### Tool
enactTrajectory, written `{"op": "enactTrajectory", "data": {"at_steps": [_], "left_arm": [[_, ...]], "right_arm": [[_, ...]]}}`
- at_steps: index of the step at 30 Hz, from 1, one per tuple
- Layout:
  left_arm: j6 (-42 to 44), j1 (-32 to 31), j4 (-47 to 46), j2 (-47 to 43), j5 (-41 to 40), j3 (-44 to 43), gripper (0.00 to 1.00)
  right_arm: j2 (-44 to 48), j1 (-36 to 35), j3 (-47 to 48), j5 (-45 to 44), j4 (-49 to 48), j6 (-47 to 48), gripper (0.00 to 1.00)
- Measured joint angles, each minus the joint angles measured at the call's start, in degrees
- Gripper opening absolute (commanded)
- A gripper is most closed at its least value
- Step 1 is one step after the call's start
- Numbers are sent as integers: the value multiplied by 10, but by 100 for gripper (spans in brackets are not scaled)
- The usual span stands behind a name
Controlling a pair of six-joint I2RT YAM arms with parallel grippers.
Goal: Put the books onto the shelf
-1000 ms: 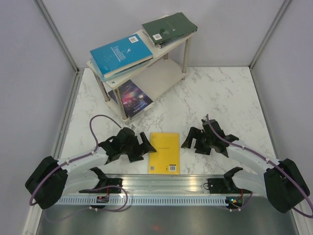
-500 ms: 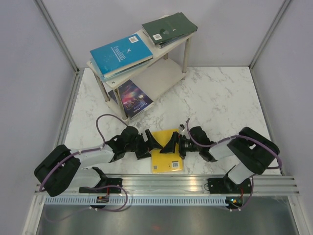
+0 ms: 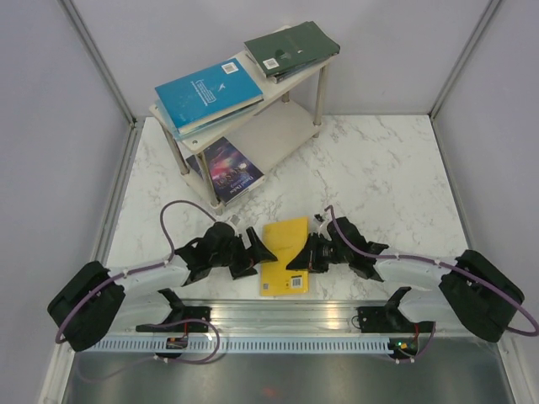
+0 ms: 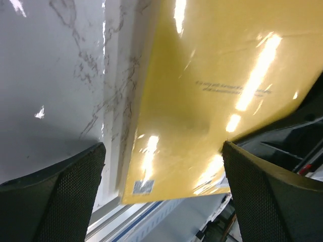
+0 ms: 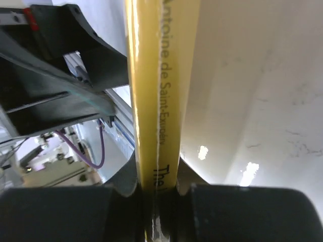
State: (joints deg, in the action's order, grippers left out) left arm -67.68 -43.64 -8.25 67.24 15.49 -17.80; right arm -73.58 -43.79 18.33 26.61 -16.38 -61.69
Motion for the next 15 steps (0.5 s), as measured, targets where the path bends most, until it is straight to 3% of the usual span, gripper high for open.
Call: {"op": "enactTrajectory", "data": {"at_steps": [10,15], "left_arm": [[1,3,140,-176,-46,1,100],[2,12,165,-265,-61,1,100]], "right_arm": [[82,13,60,-40,181,33,0],[117,19,65,7,183,27,0]]}}
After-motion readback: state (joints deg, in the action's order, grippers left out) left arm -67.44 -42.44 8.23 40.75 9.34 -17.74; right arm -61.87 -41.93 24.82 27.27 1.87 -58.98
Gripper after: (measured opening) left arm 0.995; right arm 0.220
